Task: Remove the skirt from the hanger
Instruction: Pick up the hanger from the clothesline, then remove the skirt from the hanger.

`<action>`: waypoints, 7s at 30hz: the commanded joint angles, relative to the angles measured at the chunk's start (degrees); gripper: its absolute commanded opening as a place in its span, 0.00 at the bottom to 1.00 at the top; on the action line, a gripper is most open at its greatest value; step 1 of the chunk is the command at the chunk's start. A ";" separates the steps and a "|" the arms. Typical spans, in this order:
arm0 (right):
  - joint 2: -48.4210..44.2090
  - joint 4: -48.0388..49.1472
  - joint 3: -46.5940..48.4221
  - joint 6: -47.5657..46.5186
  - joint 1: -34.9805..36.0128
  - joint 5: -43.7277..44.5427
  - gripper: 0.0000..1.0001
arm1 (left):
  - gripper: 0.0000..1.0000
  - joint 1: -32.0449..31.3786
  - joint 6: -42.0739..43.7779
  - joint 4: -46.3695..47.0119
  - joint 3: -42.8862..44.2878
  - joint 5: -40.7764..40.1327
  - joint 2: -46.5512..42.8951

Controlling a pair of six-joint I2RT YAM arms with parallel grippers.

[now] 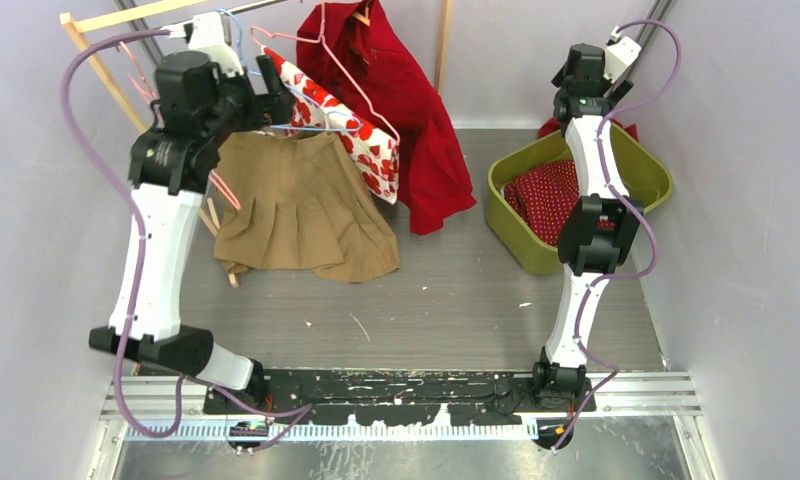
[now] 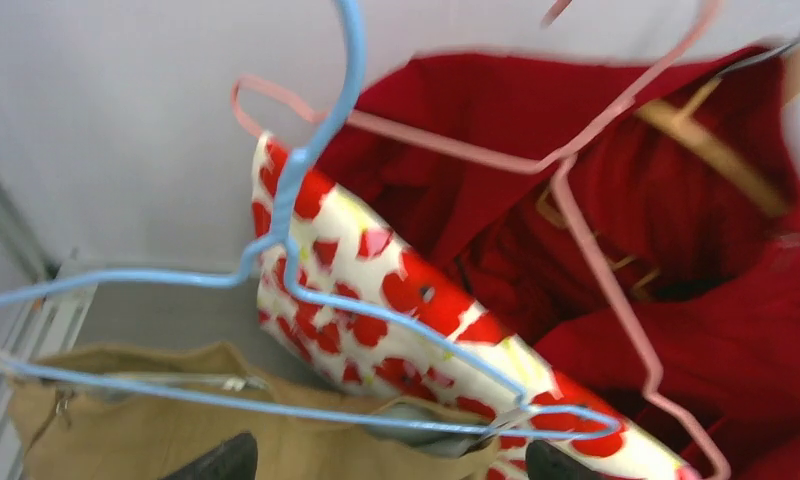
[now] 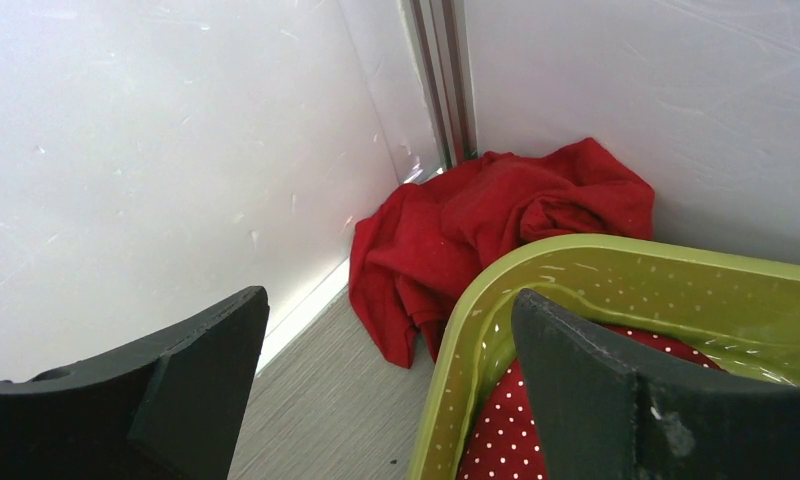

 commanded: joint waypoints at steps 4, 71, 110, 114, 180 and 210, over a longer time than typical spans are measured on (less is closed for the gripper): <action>-3.01 2.42 1.39 1.14 -0.78 -0.57 0.96 | 1.00 -3.17 -2.49 1.08 3.58 -15.76 3.51; -5.32 -0.67 -1.50 5.71 -4.08 -1.21 0.95 | 0.93 -8.95 1.64 1.65 -0.23 -43.00 6.41; -5.94 0.17 -3.93 6.06 -5.68 -2.51 0.95 | 0.00 -8.87 15.74 45.76 -14.66 -39.49 7.63; -6.08 0.65 -4.52 6.02 -5.68 -2.72 0.95 | 0.00 -8.90 20.05 53.72 -14.63 -39.57 8.66; -42.72 -2.36 -31.52 -11.91 26.71 -10.18 0.91 | 0.00 -9.39 5.68 6.81 -28.53 -14.95 -28.27; -18.44 -5.77 -4.19 -11.23 59.59 -26.69 0.90 | 0.00 -9.39 1.62 -5.39 -27.12 -3.95 -36.43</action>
